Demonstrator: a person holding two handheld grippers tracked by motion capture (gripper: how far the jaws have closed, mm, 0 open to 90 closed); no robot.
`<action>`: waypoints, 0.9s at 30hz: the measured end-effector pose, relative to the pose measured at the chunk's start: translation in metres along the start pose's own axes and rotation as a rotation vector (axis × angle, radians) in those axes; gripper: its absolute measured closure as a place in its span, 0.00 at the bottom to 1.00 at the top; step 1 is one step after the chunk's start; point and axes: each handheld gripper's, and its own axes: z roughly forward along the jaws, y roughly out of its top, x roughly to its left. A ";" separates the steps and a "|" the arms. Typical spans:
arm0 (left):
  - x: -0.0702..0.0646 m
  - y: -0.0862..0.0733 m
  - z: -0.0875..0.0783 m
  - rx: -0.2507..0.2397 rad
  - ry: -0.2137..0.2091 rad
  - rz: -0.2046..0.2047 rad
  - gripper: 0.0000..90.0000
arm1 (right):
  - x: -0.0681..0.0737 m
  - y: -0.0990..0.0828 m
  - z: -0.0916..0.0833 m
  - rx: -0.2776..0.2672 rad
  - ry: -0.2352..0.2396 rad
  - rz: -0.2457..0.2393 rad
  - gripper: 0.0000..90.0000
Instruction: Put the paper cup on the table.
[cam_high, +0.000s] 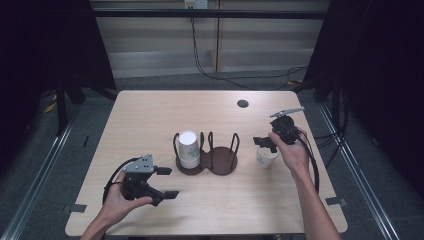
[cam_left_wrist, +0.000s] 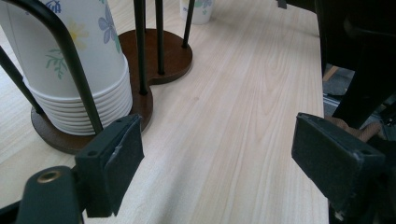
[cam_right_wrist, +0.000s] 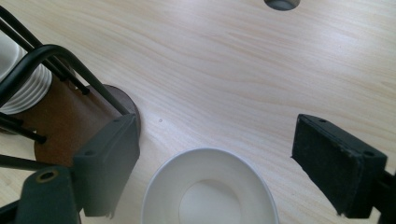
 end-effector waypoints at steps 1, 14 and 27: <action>-0.001 0.000 0.000 0.003 0.004 -0.003 0.18 | 0.000 -0.003 -0.001 -0.017 0.007 0.008 0.16; -0.004 -0.009 -0.002 -0.014 0.023 -0.035 0.20 | 0.008 -0.031 -0.017 -0.162 -0.008 0.021 0.16; 0.002 -0.016 -0.013 -0.062 0.106 -0.109 0.21 | 0.034 -0.056 -0.041 -0.240 0.010 -0.022 0.16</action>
